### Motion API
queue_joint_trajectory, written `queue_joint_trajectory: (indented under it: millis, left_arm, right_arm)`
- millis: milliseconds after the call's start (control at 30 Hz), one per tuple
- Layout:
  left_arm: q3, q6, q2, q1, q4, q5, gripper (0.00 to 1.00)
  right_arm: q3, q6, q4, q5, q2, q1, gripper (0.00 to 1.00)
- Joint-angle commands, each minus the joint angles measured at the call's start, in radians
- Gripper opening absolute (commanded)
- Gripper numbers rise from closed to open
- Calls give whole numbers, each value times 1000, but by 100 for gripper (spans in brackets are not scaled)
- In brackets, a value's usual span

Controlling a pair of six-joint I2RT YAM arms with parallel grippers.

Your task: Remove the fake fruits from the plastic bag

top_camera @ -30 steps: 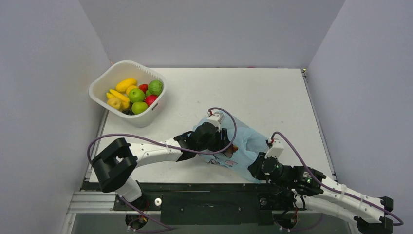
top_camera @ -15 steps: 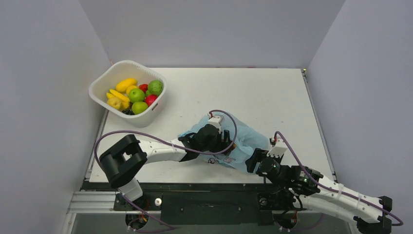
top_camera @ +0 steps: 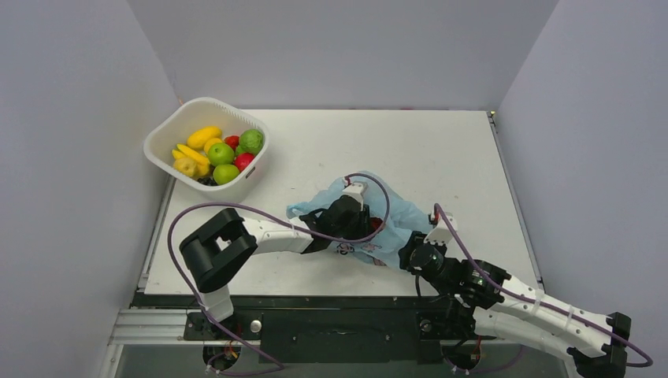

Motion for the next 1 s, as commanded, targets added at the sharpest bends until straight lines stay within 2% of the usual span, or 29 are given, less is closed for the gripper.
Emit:
queue_joint_trajectory:
  millis: [0,33,67,100,167,367,567,600,633,733,867,967]
  left_arm:
    - [37,32,-39,27,-7,18,15]
    - [32,34,-61,39,-21,21,5]
    - [18,38,-76,46,-29,23,1]
    - [9,41,-108,60,-41,25,0]
    - [-25,54,-170,80,-60,27,0]
    - [-151,67,-403,111,-145,29,0]
    - [-280,39,-608,114,-247,44,0]
    - [-298,34,-631,114,-255,40,0]
    - [-332,20,-680,113,-259,33,0]
    - [-382,0,-784,116,-301,9,0]
    - [-392,-8,-967,118,-417,-35,0]
    - [-388,-13,-1063,119,-488,-52,0]
  right_arm:
    - [-8,-14,88,15,16,-24,31]
    - [-10,-19,99,16,23,-31,22]
    - [-13,-22,101,20,27,-38,16]
    - [-14,-29,107,22,42,-57,6]
    - [-18,-53,121,9,70,-98,0]
    - [-44,-225,286,-137,136,-197,0]
    - [7,-482,486,-401,253,-200,0]
    - [11,-525,555,-505,267,-194,0]
    - [22,-541,589,-573,298,-185,0]
    - [93,-617,666,-604,442,-99,0]
    - [299,-709,623,-617,665,25,0]
    - [428,-729,618,-687,745,84,0]
